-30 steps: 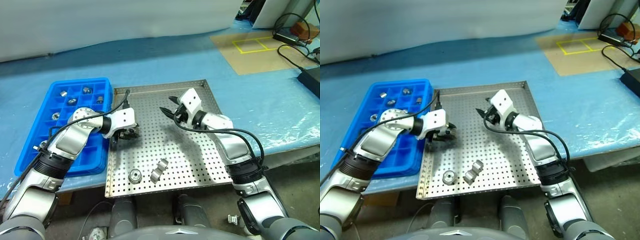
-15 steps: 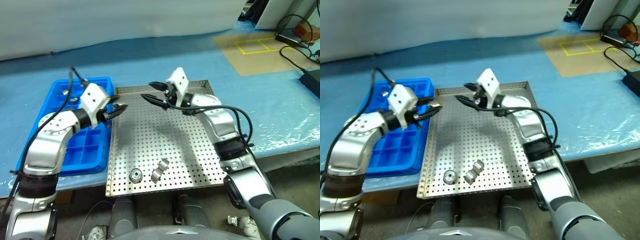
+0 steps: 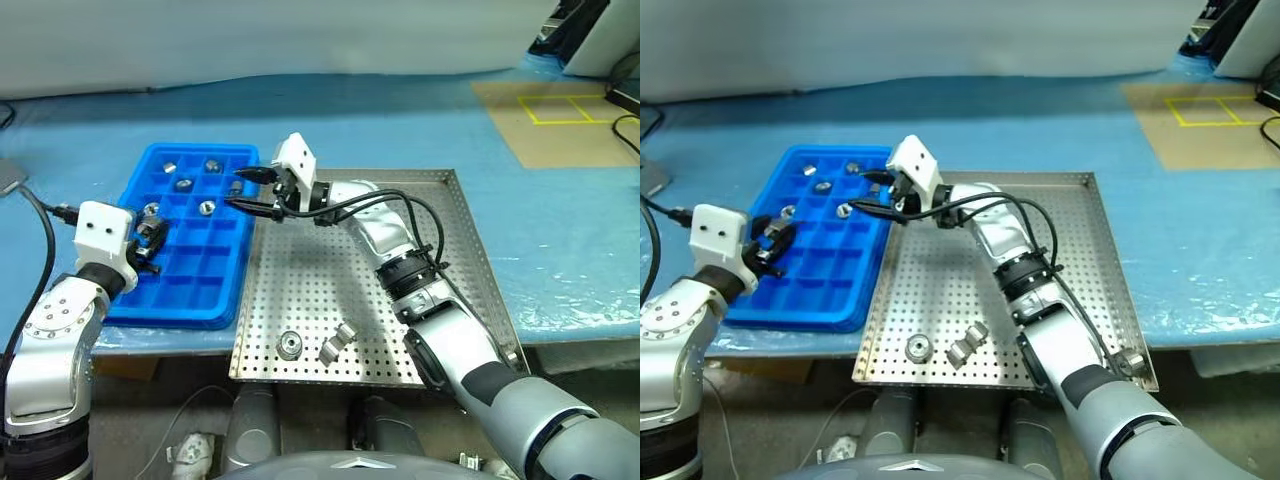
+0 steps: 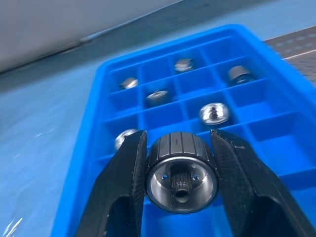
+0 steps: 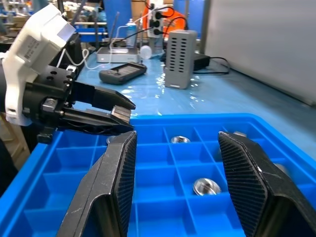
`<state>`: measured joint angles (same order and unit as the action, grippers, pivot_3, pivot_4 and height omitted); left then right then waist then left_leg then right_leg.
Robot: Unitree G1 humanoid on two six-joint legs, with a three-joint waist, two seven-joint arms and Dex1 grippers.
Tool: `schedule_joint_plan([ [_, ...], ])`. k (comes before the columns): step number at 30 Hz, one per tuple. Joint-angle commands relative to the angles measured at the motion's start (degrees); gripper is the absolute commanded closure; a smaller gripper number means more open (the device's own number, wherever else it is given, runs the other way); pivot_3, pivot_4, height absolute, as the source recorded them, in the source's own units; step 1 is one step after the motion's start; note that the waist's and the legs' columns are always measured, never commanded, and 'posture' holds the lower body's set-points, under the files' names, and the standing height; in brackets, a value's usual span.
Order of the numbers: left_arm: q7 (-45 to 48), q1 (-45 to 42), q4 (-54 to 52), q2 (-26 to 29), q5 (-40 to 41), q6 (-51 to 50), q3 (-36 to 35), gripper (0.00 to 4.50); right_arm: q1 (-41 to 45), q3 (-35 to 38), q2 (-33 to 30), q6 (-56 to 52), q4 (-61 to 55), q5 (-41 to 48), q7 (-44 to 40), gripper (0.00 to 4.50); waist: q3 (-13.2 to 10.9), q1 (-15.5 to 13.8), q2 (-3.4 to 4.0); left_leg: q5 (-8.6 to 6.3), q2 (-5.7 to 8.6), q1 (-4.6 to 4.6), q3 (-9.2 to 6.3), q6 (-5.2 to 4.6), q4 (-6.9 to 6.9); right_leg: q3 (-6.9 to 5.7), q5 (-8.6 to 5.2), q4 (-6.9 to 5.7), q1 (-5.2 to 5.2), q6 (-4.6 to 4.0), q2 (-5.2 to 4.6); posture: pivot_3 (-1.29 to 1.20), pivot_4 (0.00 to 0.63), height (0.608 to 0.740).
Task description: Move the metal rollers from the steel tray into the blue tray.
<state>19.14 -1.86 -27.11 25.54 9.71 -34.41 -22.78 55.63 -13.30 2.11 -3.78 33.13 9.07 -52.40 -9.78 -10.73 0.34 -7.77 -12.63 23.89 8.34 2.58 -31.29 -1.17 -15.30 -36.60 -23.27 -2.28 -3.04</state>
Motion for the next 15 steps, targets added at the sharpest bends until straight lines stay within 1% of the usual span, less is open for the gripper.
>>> schedule_joint_plan([
  [1, -3.02, -2.49, 2.63, -0.65, -1.46, 3.18, 0.77, 2.83, 1.21, 0.21, 1.28, 2.02, -0.46, -0.04, 0.09, 1.79, 0.0, -0.97, 0.0, 0.0, -0.01, 0.01, 0.0, 0.0, -0.01, -0.01, 0.0, 0.0, -0.01, 0.0, 0.0, 0.45, 0.15, 0.74],
  [5, -4.57, -6.5, 9.01, -1.35, -1.67, 5.92, 1.97, 2.83, 0.22, 0.13, 1.32, 2.03, -1.35, -0.58, 0.53, 1.79, 0.01, -1.74, -0.03, 0.03, -0.01, 0.07, 0.0, 0.01, -0.07, -0.05, 0.01, -0.02, 0.0, 0.03, -0.03, 0.43, 0.15, 0.74],
  [7, -4.96, -8.47, 12.84, -1.15, -2.34, 7.32, 3.13, 2.83, -0.29, 0.26, 1.07, 1.87, -2.0, -0.86, 1.27, 1.79, 0.03, -1.67, -0.05, 0.07, -0.02, 0.08, -0.02, 0.07, -0.1, -0.06, 0.08, -0.06, -0.01, 0.14, -0.02, 0.41, 0.15, 0.74],
  [8, -4.78, -9.37, 14.15, -1.07, -2.44, 7.72, 3.95, 2.83, -0.56, 0.44, 0.81, 1.75, -2.42, -1.02, 1.78, 1.79, 0.03, -1.6, -0.05, 0.18, -0.02, 0.08, -0.02, 0.25, -0.11, -0.06, 0.13, -0.07, -0.01, 0.22, -0.02, 0.38, 0.15, 0.74],
  [11, -4.06, -11.03, 16.25, -0.95, -2.39, 8.08, 5.88, 2.83, -1.39, 0.85, -0.04, 1.14, -3.64, -1.24, 2.97, 1.79, 0.04, -1.21, -0.06, 0.23, -0.03, 0.09, -0.03, 0.34, -0.11, -0.06, 0.15, -0.09, -0.03, 0.26, -0.02, 0.36, 0.15, 0.74],
  [15, -2.96, -11.03, 18.41, -0.21, -2.51, 8.6, 7.6, 2.83, -3.19, 0.53, -1.54, 0.03, -6.07, -1.36, 3.57, 1.79, 0.04, -0.78, -0.07, 0.24, -0.05, 0.12, -0.03, 0.35, -0.1, -0.1, 0.17, -0.1, -0.06, 0.29, 0.01, 0.31, 0.15, 0.74],
])
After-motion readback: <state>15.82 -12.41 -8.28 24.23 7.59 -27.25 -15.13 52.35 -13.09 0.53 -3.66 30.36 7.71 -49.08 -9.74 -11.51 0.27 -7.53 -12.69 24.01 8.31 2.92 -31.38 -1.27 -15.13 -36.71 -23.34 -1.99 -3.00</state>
